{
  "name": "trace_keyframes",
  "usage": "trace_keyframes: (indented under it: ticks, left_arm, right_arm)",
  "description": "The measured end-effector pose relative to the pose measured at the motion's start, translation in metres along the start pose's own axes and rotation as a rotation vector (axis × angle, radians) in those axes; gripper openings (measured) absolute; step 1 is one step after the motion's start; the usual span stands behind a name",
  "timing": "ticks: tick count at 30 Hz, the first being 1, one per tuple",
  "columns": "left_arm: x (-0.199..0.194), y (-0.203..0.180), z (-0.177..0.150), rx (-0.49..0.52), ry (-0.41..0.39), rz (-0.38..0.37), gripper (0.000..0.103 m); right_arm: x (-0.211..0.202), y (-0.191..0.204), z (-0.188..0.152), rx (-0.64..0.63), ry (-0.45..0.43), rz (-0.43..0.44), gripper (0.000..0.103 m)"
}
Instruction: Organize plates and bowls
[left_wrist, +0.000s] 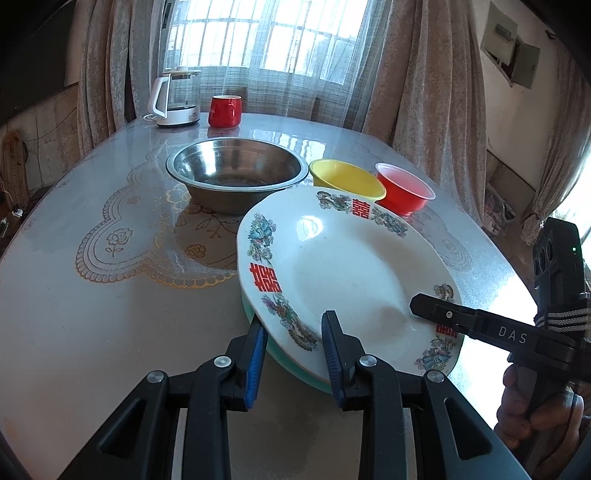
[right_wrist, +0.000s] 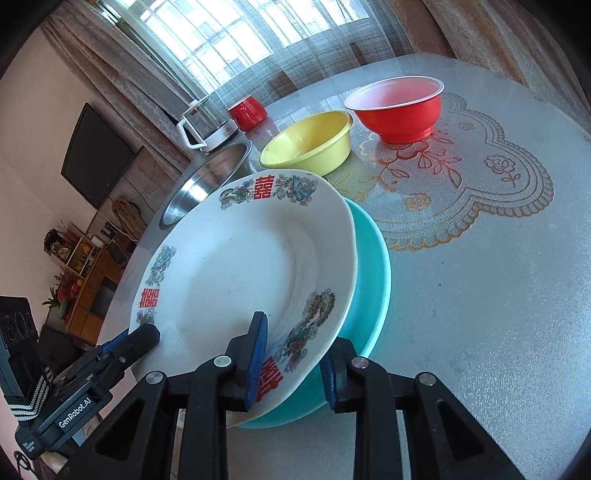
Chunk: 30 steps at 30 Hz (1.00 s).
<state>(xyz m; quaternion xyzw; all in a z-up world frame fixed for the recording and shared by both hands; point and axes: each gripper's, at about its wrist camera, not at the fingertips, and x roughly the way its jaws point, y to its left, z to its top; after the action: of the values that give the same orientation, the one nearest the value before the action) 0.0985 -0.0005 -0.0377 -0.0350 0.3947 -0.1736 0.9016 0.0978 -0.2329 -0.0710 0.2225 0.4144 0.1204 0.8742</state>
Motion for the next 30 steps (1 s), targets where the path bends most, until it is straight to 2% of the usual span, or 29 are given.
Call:
trace_keyframes:
  ticks: [4, 14, 21, 25, 30]
  left_arm:
    - [-0.001, -0.003, -0.001, -0.007, 0.001, -0.006, 0.031]
    - [-0.004, -0.007, -0.003, -0.018, 0.004, 0.006, 0.034]
    - [-0.013, -0.006, -0.005, -0.019, -0.011, 0.012, 0.035]
    - [-0.022, -0.006, -0.007, 0.001, -0.04, 0.052, 0.035]
    - [-0.029, 0.005, -0.007, -0.037, -0.046, 0.041, 0.036]
  right_arm:
    - [-0.005, -0.002, 0.001, 0.006, -0.01, -0.013, 0.022]
    - [-0.008, 0.002, 0.005, -0.03, -0.015, -0.069, 0.023]
    - [-0.017, 0.007, 0.004, -0.072, -0.048, -0.117, 0.032]
    - [-0.024, 0.003, 0.003, -0.064, -0.073, -0.13, 0.038]
    - [-0.032, -0.004, 0.002, -0.035, -0.102, -0.148, 0.04]
